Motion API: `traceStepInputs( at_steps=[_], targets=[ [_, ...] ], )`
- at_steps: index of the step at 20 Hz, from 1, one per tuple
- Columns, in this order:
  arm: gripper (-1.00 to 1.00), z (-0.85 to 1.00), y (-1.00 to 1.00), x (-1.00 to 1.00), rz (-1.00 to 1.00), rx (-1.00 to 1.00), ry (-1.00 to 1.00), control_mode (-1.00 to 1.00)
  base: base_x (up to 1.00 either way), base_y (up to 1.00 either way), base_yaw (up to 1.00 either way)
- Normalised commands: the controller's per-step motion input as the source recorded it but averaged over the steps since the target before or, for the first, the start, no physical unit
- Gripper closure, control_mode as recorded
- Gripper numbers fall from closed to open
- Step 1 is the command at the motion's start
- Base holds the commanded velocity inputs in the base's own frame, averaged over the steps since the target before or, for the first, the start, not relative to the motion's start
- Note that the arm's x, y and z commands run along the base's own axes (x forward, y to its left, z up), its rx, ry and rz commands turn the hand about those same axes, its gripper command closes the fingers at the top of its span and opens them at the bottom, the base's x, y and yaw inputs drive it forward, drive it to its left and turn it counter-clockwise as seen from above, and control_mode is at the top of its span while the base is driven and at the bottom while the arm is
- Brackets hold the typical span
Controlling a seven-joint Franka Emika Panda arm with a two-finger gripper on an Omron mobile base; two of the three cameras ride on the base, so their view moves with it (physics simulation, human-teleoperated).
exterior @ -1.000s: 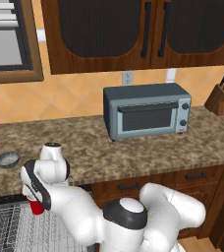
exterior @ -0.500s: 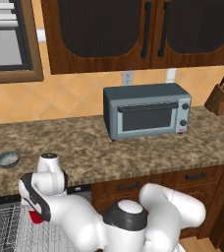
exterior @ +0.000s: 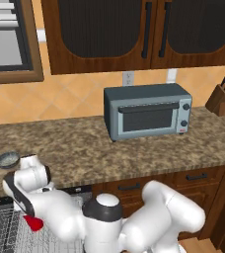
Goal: Pick up the cup and bowl from the counter, place them in the dishwasher, and close the dishwasher door.
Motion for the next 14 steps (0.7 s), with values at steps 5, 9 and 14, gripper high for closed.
traceStepInputs(
  at_steps=[5, 9, 14],
  targets=[
    [1.00, -0.63, 0.02, 0.11, -0.01, -0.13, 0.00, -1.00, 0.00, 0.00, 0.00],
    [1.00, -0.77, 0.00, 0.09, 0.00, -0.10, 0.00, -1.00, 0.00, 0.00, 0.00],
    [1.00, -0.73, 0.02, 0.05, 0.00, -0.08, -0.04, -1.00, 0.00, 0.00, 0.00]
  ],
)
